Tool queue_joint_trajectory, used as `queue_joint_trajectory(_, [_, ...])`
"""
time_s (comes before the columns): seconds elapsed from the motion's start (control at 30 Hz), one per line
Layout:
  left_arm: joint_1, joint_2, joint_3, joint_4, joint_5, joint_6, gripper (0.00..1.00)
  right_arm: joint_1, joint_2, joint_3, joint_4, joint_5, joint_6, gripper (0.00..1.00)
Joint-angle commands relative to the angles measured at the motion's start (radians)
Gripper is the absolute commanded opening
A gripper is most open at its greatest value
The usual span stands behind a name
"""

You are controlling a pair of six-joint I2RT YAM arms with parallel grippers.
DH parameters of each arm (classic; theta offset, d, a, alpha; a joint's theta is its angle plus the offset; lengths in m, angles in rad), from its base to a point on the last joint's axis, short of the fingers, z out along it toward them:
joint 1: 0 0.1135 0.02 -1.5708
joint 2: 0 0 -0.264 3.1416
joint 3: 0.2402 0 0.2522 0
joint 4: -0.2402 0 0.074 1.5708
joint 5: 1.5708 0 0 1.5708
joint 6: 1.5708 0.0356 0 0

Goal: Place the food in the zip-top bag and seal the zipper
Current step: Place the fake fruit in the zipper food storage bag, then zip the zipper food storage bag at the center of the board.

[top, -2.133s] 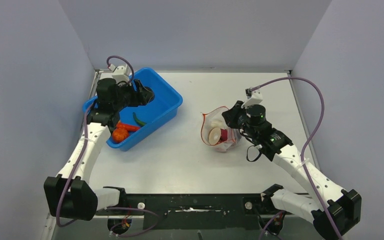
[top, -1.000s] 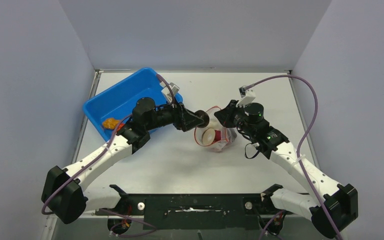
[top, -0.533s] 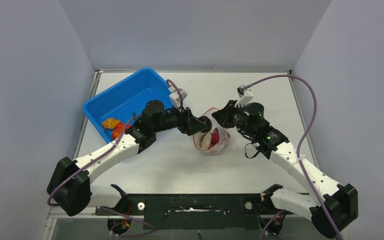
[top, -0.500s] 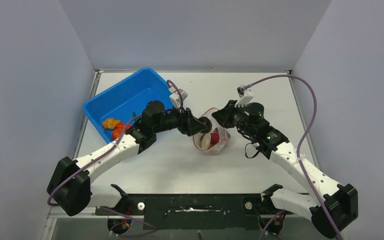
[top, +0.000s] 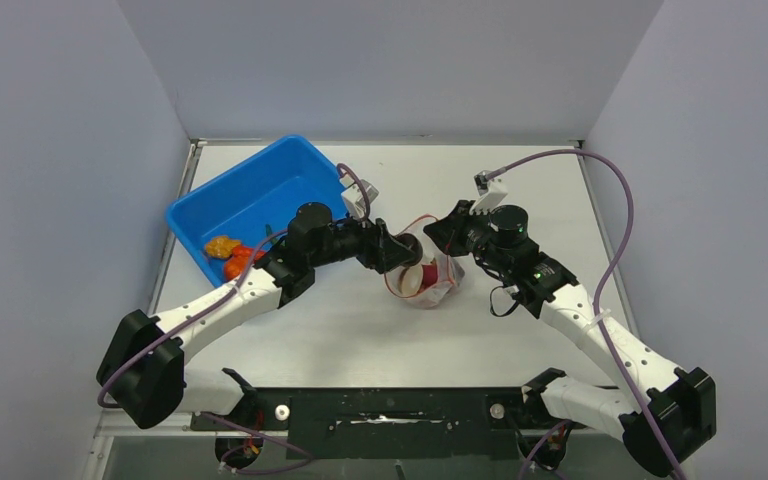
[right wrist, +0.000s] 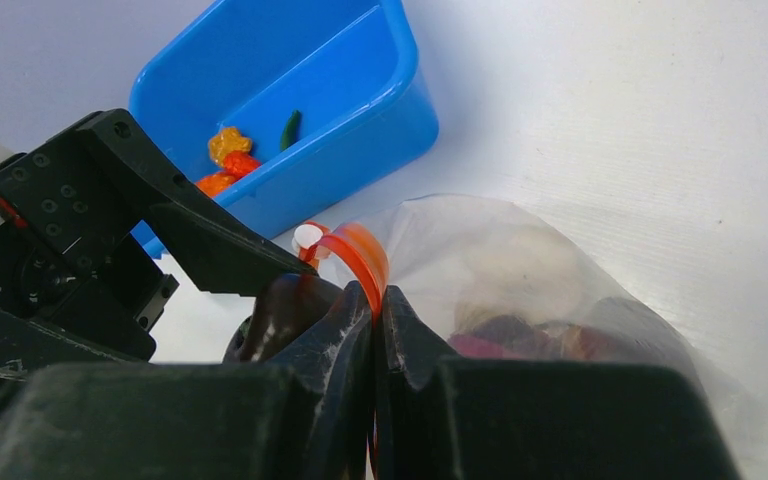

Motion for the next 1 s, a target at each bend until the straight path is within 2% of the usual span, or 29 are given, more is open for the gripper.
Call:
queue_joint_trajectory(0.0, [-0.003, -0.005, 0.018, 0.072, 0.006, 0.042, 0.66, -0.005, -0.011, 0.021, 0.065, 0.007, -0.008, 0.0])
queue_joint_trajectory(0.07, [-0.003, 0.001, 0.025, 0.062, 0.014, 0.048, 0.71, -0.005, -0.005, 0.025, 0.062, 0.002, -0.01, 0.0])
queue_joint_trajectory(0.17, [-0.003, 0.007, 0.036, 0.049, 0.023, 0.049, 0.73, -0.006, 0.005, 0.029, 0.058, -0.004, -0.012, 0.0])
queue_joint_trajectory(0.37, [-0.003, -0.018, 0.047, 0.029, 0.015, 0.081, 0.74, -0.005, 0.005, 0.034, 0.054, -0.011, -0.027, 0.0])
queue_joint_trajectory(0.5, [-0.003, -0.067, 0.049, -0.009, -0.027, 0.151, 0.71, -0.005, 0.003, 0.04, 0.043, -0.024, -0.059, 0.0])
queue_joint_trajectory(0.6, [-0.003, -0.126, 0.048, -0.059, -0.037, 0.258, 0.69, -0.007, -0.003, 0.036, 0.032, -0.04, -0.085, 0.0])
queue_joint_trajectory(0.73, [-0.003, -0.223, 0.006, -0.108, 0.05, 0.47, 0.68, -0.008, -0.017, 0.051, -0.015, -0.06, -0.168, 0.0])
queue_joint_trajectory(0.97, [-0.006, -0.347, -0.052, -0.242, 0.083, 0.749, 0.64, -0.014, -0.038, 0.111, -0.136, -0.142, -0.32, 0.0])
